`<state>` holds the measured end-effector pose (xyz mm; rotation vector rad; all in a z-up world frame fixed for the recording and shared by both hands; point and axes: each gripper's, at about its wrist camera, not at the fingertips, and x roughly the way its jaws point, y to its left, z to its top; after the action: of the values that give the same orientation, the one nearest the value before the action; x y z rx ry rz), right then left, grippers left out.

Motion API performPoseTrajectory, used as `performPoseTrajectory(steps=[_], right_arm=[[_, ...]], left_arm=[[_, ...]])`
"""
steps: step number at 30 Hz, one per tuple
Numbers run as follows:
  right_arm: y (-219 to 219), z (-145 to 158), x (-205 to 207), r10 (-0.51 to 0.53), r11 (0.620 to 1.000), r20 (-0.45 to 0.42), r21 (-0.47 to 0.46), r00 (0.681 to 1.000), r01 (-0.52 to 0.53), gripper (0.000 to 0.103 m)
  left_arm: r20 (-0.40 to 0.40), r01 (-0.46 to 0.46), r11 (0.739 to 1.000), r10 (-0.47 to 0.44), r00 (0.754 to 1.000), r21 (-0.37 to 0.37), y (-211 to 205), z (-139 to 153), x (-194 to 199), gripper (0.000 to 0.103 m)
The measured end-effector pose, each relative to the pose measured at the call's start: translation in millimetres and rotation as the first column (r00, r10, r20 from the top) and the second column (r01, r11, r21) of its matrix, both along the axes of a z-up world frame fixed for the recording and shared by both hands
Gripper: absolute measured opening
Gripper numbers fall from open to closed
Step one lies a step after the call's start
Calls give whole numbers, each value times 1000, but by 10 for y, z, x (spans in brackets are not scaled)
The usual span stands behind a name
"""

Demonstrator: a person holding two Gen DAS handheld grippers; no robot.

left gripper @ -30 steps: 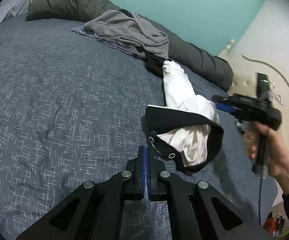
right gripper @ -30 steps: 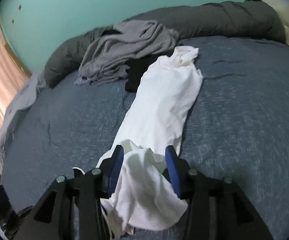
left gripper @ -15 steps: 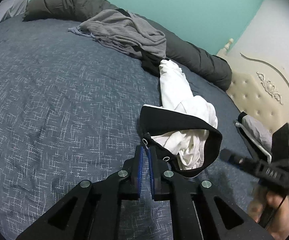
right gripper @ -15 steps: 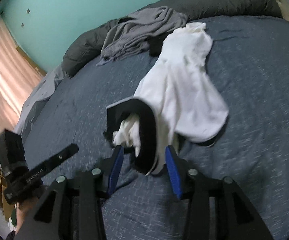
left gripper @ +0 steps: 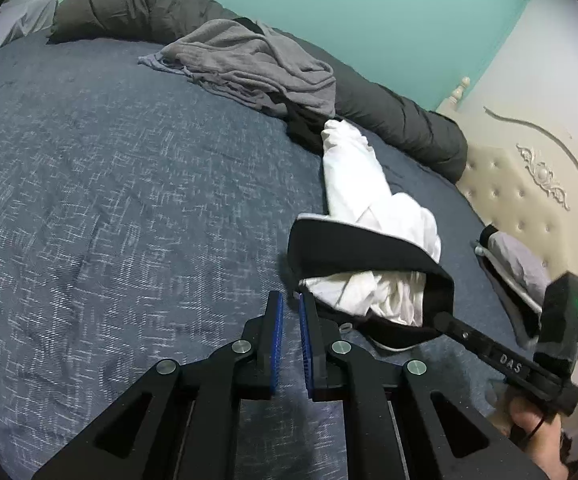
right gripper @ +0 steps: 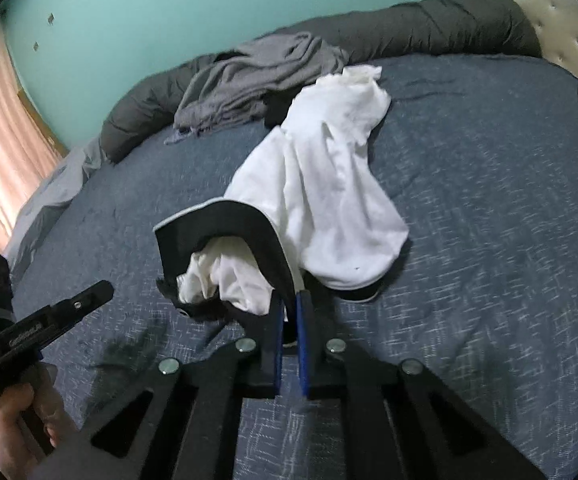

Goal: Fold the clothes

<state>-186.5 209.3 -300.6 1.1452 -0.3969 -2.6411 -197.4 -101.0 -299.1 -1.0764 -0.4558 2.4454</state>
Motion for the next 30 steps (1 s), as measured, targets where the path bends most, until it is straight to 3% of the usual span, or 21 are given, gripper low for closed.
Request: performPoseTrajectory(steps=[3,7,11,16,30], right_arm=[[66,25,105,8,1000,-42,-16,999,-9,5],[166,-10,168,14,998,-58,-59,998,-18,5],[246,-82,91,35,996,-45,-82,998,-39,5],[359,-95,84,45,993,-41,-104,998,-49,5],[491,-132,168,91,989,-28,-118,995,-93,5]], left_arm=[[-27,28,999,-29,999,-27,137,42,14,10],[-47,91,992,-95,994,-85,372,37,26,34],[-42,118,984,-124,991,-131,537,-43,-16,37],[-31,105,985,-110,993,-135,566,-116,-121,38],[11,89,995,-90,996,34,456,-204,-298,37]])
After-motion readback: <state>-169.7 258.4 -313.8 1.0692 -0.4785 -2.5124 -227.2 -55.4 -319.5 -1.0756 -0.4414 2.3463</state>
